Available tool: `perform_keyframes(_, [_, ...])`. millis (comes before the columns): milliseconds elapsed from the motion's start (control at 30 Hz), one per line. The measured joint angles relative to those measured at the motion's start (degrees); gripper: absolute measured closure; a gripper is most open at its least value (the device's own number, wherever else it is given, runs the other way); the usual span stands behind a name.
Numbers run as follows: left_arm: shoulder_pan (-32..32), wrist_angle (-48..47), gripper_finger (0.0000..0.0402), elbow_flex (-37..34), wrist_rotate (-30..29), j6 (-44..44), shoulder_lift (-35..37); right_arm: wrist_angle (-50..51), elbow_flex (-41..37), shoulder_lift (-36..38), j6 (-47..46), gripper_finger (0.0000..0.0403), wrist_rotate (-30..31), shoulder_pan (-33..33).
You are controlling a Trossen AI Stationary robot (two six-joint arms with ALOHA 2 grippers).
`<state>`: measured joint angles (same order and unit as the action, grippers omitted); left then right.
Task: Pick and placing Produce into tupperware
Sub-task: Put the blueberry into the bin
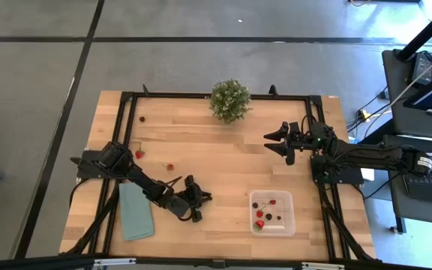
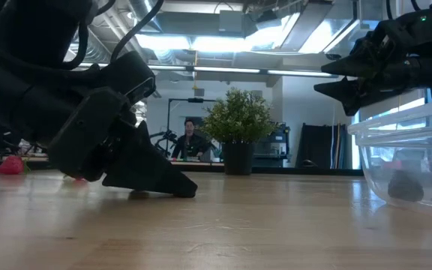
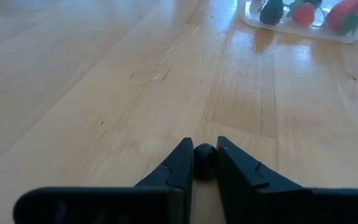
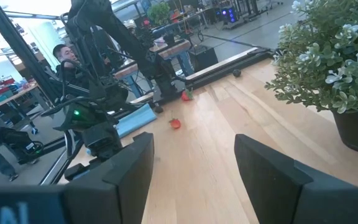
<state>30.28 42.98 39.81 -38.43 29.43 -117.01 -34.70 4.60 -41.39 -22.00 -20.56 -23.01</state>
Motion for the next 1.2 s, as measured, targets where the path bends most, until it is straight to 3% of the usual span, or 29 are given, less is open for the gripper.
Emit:
perform_keyframes(233, [-2.5,3.6,0.0364,1.3,5.1,-1.7,3.7,0.0,0.0,0.0,-0.2,0.0176,0.0,0.0])
perform_keyframes(400, [-5.8,1.6,0.0363,5.3,11.6,-13.3,5.6,-0.1,0.0,0.0,-0.2,0.0176,0.0,0.0])
perform_keyframes(567, [-10.4,-10.7,0.0357,12.6,23.8,-20.0,6.1,-0.4,0.0,0.0,-0.2,0.0176,0.0,0.0])
perform_keyframes(700, [-13.2,-19.3,0.0365,19.4,29.9,-26.1,6.1,-0.7,0.0,0.0,-0.8,0.0176,-0.1,0.0])
perform_keyframes(1033, [-17.2,-29.1,0.0358,34.9,32.0,-36.4,6.1,-0.6,0.0,0.0,-2.0,0.0176,-0.6,0.0])
perform_keyframes(1200, [-17.5,-30.7,0.0365,39.4,32.9,-38.0,5.6,-0.5,0.0,0.0,-2.1,0.0176,-0.6,0.0])
